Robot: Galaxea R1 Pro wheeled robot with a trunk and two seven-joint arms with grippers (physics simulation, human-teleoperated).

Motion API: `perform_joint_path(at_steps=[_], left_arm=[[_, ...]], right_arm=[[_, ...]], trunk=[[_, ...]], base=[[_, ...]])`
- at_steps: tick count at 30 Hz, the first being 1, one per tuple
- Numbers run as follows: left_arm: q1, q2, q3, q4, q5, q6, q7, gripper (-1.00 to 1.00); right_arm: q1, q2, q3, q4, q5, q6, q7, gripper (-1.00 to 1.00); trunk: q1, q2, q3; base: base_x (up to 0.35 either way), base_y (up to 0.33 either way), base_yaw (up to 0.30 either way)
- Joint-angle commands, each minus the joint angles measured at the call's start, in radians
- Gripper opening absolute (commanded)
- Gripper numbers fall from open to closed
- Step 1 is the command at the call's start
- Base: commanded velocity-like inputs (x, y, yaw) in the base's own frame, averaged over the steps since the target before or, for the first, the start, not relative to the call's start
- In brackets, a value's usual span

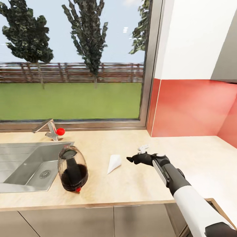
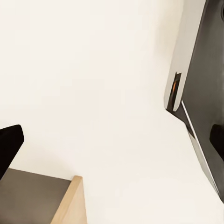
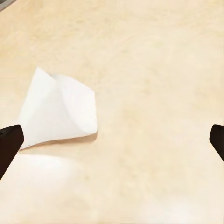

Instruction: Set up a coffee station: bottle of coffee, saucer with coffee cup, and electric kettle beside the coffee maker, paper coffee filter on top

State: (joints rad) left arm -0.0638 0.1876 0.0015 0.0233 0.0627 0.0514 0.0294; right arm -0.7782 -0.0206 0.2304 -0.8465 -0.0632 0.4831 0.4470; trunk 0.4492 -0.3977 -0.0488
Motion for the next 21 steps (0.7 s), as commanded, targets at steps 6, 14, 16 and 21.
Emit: perform_joint_path(at_steps=[6,14,16,21], left_arm=[[-0.001,0.0,0.0,0.001,0.007,0.002,0.001,1.0],[-0.001,0.0,0.0,0.001,0.008,0.002,0.001,1.0],[-0.001,0.0,0.0,0.0,0.008,0.001,0.001,1.0],[-0.001,-0.001,0.0,0.0,0.008,0.001,0.001,1.0]], right_arm=[[-0.001,-0.001,0.021,0.015,-0.007,0.006,0.001,1.0],[-0.001,0.004,0.024,0.039,-0.007,0.006,0.022,1.0],[-0.001,0.005,0.024,0.048,-0.007,0.006,0.053,1.0],[-0.001,0.007,0.024,0.055,-0.006,0.006,0.078,1.0]], trunk=[[0.001,-0.002,-0.002],[0.001,-0.002,-0.002],[0.001,-0.002,-0.002],[0.001,-0.002,-0.002]], base=[[0.038,0.0,0.0],[0.134,0.054,0.0],[0.216,0.165,0.0],[0.098,0.055,0.0]])
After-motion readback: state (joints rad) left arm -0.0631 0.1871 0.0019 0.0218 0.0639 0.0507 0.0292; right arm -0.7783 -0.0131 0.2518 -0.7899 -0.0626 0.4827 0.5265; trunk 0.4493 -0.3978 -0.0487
